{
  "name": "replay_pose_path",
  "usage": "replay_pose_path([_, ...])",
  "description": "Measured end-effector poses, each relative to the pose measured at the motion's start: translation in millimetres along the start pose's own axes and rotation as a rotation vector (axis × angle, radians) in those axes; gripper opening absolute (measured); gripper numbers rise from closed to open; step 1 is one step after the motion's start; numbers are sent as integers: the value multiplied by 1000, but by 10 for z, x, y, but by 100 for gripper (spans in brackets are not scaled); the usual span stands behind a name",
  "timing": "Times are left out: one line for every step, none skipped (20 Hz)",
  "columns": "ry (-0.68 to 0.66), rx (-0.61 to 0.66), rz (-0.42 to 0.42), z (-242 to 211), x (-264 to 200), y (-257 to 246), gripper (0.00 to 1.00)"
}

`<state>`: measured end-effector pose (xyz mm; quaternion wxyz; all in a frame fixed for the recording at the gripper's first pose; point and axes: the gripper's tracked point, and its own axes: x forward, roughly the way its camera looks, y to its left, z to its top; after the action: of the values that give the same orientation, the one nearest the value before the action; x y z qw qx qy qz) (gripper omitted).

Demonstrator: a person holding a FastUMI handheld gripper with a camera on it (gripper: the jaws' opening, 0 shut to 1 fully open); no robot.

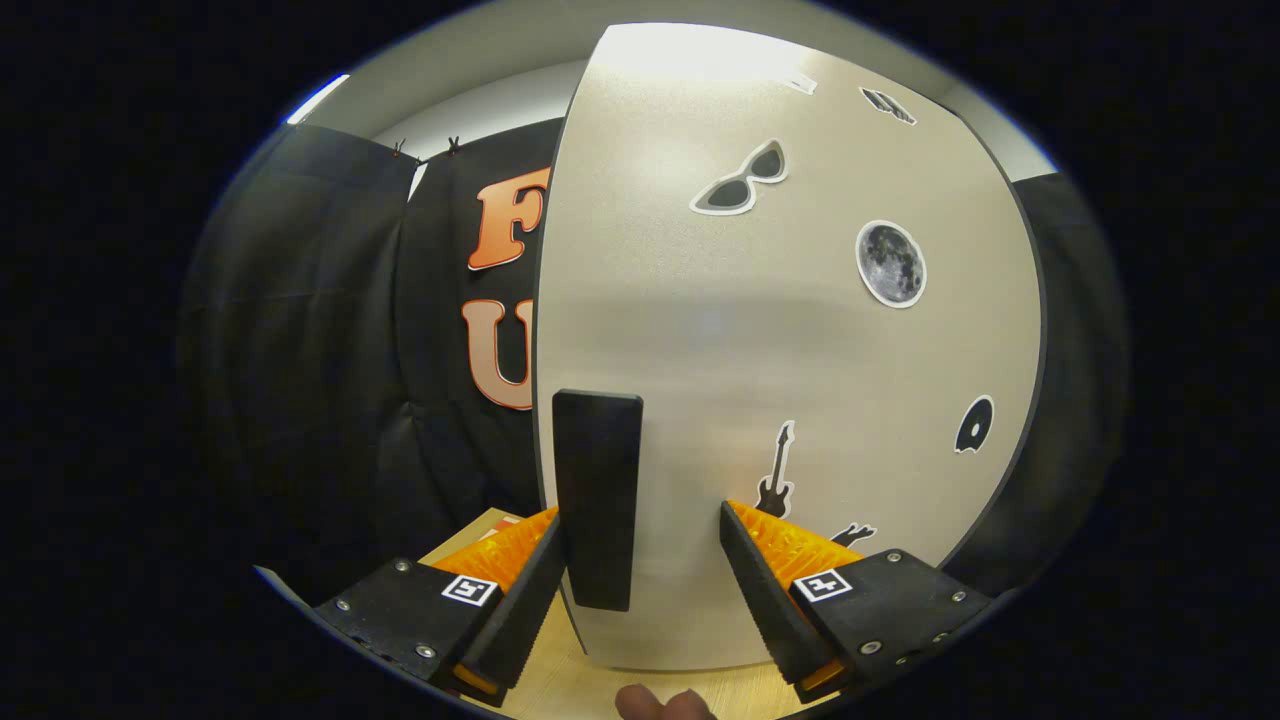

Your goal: Open the shoe cabinet door, grab the shoes and put them into the shoe cabinet, then close the shoe cabinet door.

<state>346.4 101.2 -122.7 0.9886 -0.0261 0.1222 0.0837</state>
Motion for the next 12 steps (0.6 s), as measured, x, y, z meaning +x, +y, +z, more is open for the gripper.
replay_pose_path([-1, 5, 6, 2, 30, -4, 93])
replay_pose_path([-2, 13, 13, -5, 53, -21, 93])
replay_pose_path([-2, 22, 18, -8, 70, -35, 94])
replay_pose_path([-3, 30, 22, -2, 86, -48, 94])
replay_pose_path([-3, 35, 25, 3, 105, -63, 94])
replay_pose_path([2, 41, 25, 4, 120, -63, 94])
replay_pose_path([-6, 45, 23, 13, 117, -65, 94])
replay_pose_path([-3, 43, 22, -2, 124, -51, 94])
replay_pose_path([-8, 37, 22, 13, 121, -39, 94])
replay_pose_path([2, 33, 21, 9, 137, -30, 94])
replay_pose_path([14, 36, 23, 3, 142, -15, 94])
replay_pose_path([32, 50, 34, -21, 142, 27, 94])
